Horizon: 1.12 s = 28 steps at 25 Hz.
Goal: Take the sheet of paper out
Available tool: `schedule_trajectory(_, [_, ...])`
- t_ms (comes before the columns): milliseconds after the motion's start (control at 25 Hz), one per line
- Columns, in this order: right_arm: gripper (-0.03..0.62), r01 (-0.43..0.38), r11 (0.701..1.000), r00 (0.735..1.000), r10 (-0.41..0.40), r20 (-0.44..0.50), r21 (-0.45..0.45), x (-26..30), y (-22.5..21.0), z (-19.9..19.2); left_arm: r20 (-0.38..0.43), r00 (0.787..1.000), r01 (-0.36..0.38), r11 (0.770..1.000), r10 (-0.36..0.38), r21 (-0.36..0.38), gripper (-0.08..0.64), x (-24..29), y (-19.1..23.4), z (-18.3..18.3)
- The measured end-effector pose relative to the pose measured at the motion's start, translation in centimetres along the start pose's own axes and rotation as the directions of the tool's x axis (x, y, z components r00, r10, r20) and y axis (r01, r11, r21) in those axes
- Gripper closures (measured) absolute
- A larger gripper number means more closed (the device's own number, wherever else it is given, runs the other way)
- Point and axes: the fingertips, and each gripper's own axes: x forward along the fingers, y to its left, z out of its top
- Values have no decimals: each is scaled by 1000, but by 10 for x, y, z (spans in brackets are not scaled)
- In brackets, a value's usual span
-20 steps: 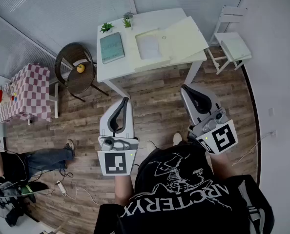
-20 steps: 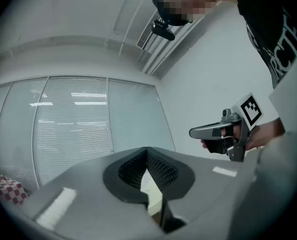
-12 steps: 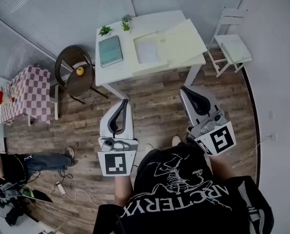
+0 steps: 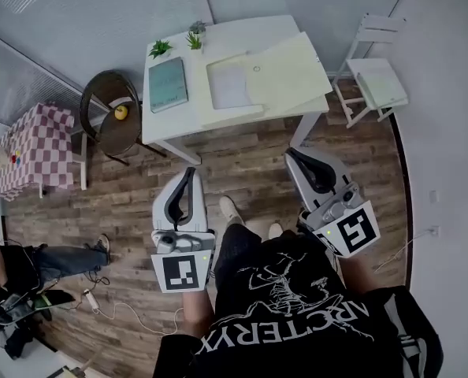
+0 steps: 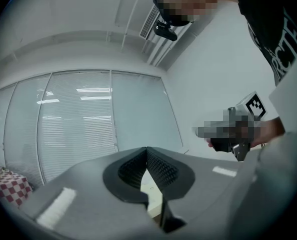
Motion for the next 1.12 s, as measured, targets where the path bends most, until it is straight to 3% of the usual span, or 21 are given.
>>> schedule_trajectory(240, [580,19,1000,1000,-19,-19,-11,76,-32,-24,-3,999,41,999,-41,5,549,68,45,-28])
schedule_trajectory(560, [580,165,986,980,-167,-111,-22,217,-95,-59,-71,985,154,987,-156,-35,549,180,148,-78])
schedule_trajectory(800, [578,239,971,954,-234,-189,3,274,-134,-90,-76,975,203,976,-209,-77,549,234,196,-97])
schedule_trajectory(960, [575,274,955,917,-224,-330,112,286,-166,-139,-93,967,229,968,-239,-100,548,257,202,-105])
schedule_trajectory(1120, [518,271,900,855,-62,-515,341,289,-189,-227,-105,971,206,974,-216,-99,548,266,203,-105])
